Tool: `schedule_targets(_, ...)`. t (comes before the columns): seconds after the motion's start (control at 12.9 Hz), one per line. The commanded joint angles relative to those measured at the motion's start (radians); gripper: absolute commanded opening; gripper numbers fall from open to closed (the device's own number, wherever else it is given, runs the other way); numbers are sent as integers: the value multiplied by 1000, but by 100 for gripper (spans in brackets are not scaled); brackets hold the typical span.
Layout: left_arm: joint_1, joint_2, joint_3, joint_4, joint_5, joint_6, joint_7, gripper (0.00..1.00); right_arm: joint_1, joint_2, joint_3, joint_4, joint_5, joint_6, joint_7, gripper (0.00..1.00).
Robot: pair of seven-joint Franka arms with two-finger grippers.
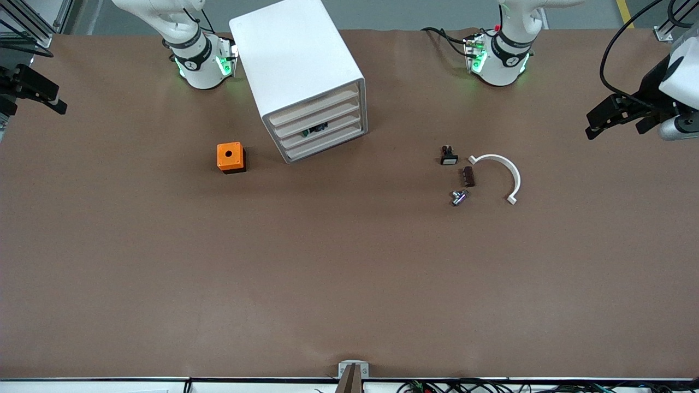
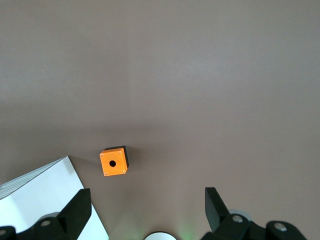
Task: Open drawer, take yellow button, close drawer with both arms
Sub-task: 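Move the left gripper in toward the white cabinet drawer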
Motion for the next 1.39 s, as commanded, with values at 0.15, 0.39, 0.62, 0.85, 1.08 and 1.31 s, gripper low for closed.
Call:
schedule_targets(0.15,11,3,-11,21,57,-27,11,100,-14,12,8,25,-17,-13,-14,100)
schedule_targets(0.39,8,8,-11,20,54,-28,19,100,-14,12,8,25,-16,-10,-12,100)
schedule_targets(0.62,4,63,-13,18,54,-28,13,100,-16,13,8,25,-8,-7,-12,100)
schedule_targets(0.85,-4,198,-16,35,38,-27,-15,100,-14,13,8,25,-7,-7,-12,100)
schedule_targets(1.08,-74,371,-34,168,26,-28,-270,100,-7,12,13,31,-4,-13,-3,100)
schedule_targets(1.31,-104,460,-36,214,-82,-20,-627,100,13,10,21,60,-1,-38,-4,100)
